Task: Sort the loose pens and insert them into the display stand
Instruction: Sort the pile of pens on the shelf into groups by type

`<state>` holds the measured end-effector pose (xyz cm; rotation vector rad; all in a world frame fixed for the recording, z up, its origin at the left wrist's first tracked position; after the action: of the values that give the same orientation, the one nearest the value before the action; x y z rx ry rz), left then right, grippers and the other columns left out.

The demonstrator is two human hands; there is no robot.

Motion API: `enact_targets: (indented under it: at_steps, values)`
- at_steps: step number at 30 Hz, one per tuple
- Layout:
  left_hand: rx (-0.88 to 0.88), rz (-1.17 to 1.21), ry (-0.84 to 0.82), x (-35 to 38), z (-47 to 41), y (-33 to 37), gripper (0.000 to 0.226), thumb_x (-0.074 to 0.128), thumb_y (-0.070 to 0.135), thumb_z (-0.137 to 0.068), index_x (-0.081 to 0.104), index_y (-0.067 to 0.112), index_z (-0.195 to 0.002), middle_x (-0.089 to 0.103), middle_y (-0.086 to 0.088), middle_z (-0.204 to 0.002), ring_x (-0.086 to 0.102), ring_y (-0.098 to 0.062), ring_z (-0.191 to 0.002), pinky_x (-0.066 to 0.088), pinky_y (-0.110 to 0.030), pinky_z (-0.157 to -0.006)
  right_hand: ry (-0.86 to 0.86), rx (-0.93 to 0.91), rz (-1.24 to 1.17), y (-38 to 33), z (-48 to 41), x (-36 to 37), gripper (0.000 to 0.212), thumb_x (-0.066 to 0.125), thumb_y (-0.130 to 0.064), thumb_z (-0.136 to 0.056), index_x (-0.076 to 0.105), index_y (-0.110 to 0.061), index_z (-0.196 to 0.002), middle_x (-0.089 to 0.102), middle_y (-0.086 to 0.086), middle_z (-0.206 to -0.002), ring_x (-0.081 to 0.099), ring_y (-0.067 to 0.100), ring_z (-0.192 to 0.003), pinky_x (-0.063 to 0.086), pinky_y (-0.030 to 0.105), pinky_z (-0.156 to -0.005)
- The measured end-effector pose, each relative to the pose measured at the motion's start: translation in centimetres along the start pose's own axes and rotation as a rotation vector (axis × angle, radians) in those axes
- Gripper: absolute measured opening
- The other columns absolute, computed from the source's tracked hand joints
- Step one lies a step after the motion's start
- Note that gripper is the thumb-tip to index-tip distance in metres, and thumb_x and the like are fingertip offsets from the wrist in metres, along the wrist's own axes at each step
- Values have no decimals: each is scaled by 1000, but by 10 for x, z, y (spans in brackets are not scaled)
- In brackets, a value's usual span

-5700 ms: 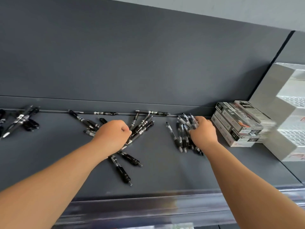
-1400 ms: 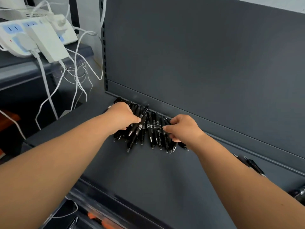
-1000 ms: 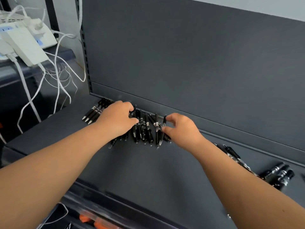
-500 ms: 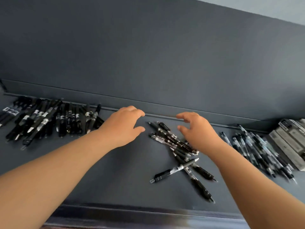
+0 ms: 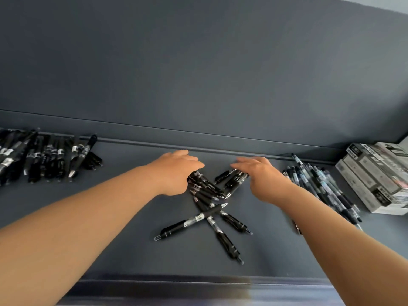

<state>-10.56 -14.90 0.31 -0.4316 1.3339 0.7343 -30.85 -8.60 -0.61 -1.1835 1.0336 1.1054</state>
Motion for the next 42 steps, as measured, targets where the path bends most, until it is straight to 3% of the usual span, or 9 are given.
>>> enact_targets:
  at_steps: [3,9,11,15,18,23,29,35,42]
  values:
    - [-40,-40,-16,8,-8,-10,63,41,6,-86,35,30,-143,40,6,-143,22,-18,-138,22,-34,-111,-84,-23,33,-1,-9,4,78,38,7,-82,34,-41,-142,27,-16,-153,13,17,-142,27,42,-111]
    - [-189,78,21,7,-2,-34,7,56,31,-90,55,29,-97,46,6,-95,43,-17,-103,39,-32,-82,-106,6,113,-2,-27,-1,47,60,-19,-89,49,-37,-132,41,0,-132,31,24,-127,30,40,-102]
    - [-240,126,43,6,2,-40,16,59,32,-88,49,24,-79,48,5,-86,47,-18,-90,40,-32,-72,-107,14,90,-3,-31,-1,41,65,-23,-87,53,-33,-124,44,-1,-127,34,23,-123,34,40,-99]
    - [-321,282,33,7,8,-50,19,60,31,-87,52,14,-86,55,-1,-85,49,-19,-75,38,-32,-65,-82,-10,15,-9,-35,1,26,66,-22,-85,56,-26,-109,53,-6,-112,45,20,-114,36,37,-94]
    - [-360,541,23,6,14,-56,23,60,29,-88,56,8,-95,57,-3,-84,49,-18,-72,38,-29,-66,-83,-27,-2,-15,-38,2,25,61,-21,-89,55,-22,-114,55,-6,-110,49,20,-111,38,36,-92]
    - [-422,946,31,2,26,-62,20,56,29,-94,59,15,-109,65,-1,-90,55,-11,-72,44,-22,-56,-75,-11,-31,-19,-42,3,14,50,-15,-94,50,-10,-107,59,8,-107,54,30,-99,45,36,-82]
    - [-487,1305,47,-5,41,-71,14,55,23,-96,61,16,-107,70,-7,-91,61,-15,-67,48,-26,-57,-18,45,-470,-30,-45,-10,8,59,-11,-89,54,-7,-93,52,3,-78,47,17,-67,37,26,-57]
    - [-492,1418,120,-12,48,-81,8,57,12,-94,62,12,-100,72,-6,-81,61,-14,-65,49,-25,-60,-118,91,-1091,-58,-54,-18,13,62,-2,-87,58,-15,-85,68,6,-81,62,21,-77,48,33,-80]
    - [-538,1485,234,-16,65,-103,10,57,4,-93,63,8,-100,72,-10,-90,65,-16,-72,55,-29,-66,-249,144,-1401,-112,-71,-16,16,55,4,-90,57,-12,-86,70,5,-73,66,15,-62,51,22,-56]
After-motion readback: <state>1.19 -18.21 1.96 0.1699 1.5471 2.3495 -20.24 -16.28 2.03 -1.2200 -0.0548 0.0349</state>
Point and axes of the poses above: each hand's wrist, its own z-axis away from the middle knuckle, its own x-axis out of the palm, y = z × x, the point moved 3 cm from there along -z, towards the middle knuckle
